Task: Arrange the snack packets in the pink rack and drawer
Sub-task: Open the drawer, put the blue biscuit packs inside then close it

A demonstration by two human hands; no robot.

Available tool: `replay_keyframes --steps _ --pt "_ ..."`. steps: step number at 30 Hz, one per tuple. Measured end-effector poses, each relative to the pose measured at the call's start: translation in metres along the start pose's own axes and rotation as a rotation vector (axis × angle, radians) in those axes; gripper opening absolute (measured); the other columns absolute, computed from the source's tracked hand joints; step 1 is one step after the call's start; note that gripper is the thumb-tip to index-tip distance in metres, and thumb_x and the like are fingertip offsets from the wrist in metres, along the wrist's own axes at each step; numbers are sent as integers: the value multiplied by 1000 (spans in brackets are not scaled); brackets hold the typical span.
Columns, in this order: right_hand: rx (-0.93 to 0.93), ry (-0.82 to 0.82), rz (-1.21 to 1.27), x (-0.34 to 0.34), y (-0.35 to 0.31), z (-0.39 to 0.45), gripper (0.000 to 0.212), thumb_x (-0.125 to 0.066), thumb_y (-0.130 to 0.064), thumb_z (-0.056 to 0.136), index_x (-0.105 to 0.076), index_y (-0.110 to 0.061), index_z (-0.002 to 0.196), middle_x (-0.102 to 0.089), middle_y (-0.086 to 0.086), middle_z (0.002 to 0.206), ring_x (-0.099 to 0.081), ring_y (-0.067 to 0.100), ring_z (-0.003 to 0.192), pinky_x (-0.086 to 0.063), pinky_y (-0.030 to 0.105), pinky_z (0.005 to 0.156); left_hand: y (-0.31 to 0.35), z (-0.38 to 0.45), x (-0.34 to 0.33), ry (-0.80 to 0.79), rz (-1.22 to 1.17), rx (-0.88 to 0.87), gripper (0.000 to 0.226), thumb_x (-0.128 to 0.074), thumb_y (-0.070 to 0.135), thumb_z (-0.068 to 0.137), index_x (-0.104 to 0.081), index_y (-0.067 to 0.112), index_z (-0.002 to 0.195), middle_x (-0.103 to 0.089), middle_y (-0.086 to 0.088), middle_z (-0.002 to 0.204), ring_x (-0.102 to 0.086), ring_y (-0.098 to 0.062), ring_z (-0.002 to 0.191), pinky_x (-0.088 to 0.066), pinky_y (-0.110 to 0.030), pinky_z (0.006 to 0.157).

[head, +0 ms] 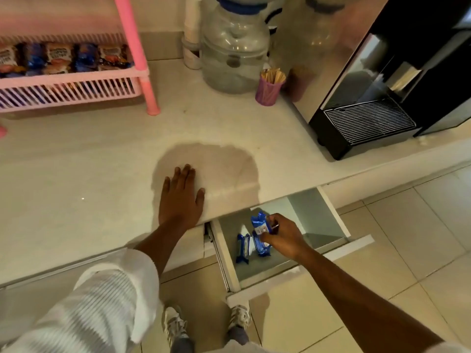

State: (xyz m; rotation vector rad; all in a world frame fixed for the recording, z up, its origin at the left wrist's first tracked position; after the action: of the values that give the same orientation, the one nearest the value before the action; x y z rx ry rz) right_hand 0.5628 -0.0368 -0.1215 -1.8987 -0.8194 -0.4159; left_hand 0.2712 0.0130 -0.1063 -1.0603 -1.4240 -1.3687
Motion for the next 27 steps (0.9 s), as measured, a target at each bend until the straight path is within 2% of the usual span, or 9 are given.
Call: replay_keyframes --steps 4,6,8,10,13,17,22,27 --pt "-208 -149 -238 -5 10 32 22 -75 -28 80 -55 -22 86 -61 -3 83 -59 11 71 -41 23 55 -2 0 -4 8 9 12 64 -27 47 100 -18 15 155 -17 -4 164 -12 -24 152 -14 -46 124" --pt "-273 -247 -321 -9 16 48 21 -72 -24 83 -53 -16 79 -58 1 80 -58 17 73 -40 25 54 -3 1 -5 23 12 17 63 -28 48 100 -21 17 154 -20 -3 163 -15 -24 152 -17 -46 123" --pt "-302 -293 -425 -9 23 61 20 -72 -22 85 -58 -9 93 -63 7 90 -62 22 83 -46 27 61 -3 2 -6 44 0 16 62 -31 48 99 -26 17 152 -26 -3 162 -20 -25 150 -19 -47 122" --pt "-321 -311 -515 -7 34 71 35 -73 -19 85 -57 -7 113 -63 9 102 -65 23 94 -51 30 70 -3 3 -8 67 2 16 61 -34 48 98 -29 18 151 -29 -3 160 -23 -25 149 -20 -47 122" --pt "-365 -344 -621 -4 52 81 38 -74 -11 80 -56 -10 113 -60 8 103 -62 23 95 -52 31 76 -4 4 -10 79 41 14 60 -33 49 99 -29 18 150 -32 -4 158 -27 -27 147 -22 -47 121" --pt "-399 -361 -600 -8 73 90 50 -78 -11 80 -58 -4 125 -64 13 123 -66 28 110 -58 35 88 -3 5 -6 66 82 6 61 -28 50 99 -27 17 150 -30 -6 159 -25 -28 148 -22 -48 121" --pt "-419 -378 -609 -16 82 95 55 -80 -12 80 -56 -1 129 -64 17 126 -67 31 112 -57 40 95 -3 3 -3 76 66 -11 61 -30 51 99 -29 16 150 -30 -6 160 -24 -28 148 -21 -47 121" --pt "-432 -352 -585 -21 91 95 57 -81 -11 81 -55 -1 131 -62 17 130 -65 30 114 -56 38 96 -4 4 -4 76 80 -11 61 -28 52 99 -29 17 149 -30 -6 159 -25 -27 148 -23 -47 121"
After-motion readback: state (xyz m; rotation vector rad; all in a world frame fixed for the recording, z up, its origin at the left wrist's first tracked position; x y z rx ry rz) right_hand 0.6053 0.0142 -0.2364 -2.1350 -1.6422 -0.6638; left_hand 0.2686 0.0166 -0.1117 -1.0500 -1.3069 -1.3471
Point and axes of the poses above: each hand's wrist, its own z-axis towards the middle knuckle, its own x-axis out of the back of the hand, y = z × x, the point moved 3 cm from there along z, towards the middle knuckle
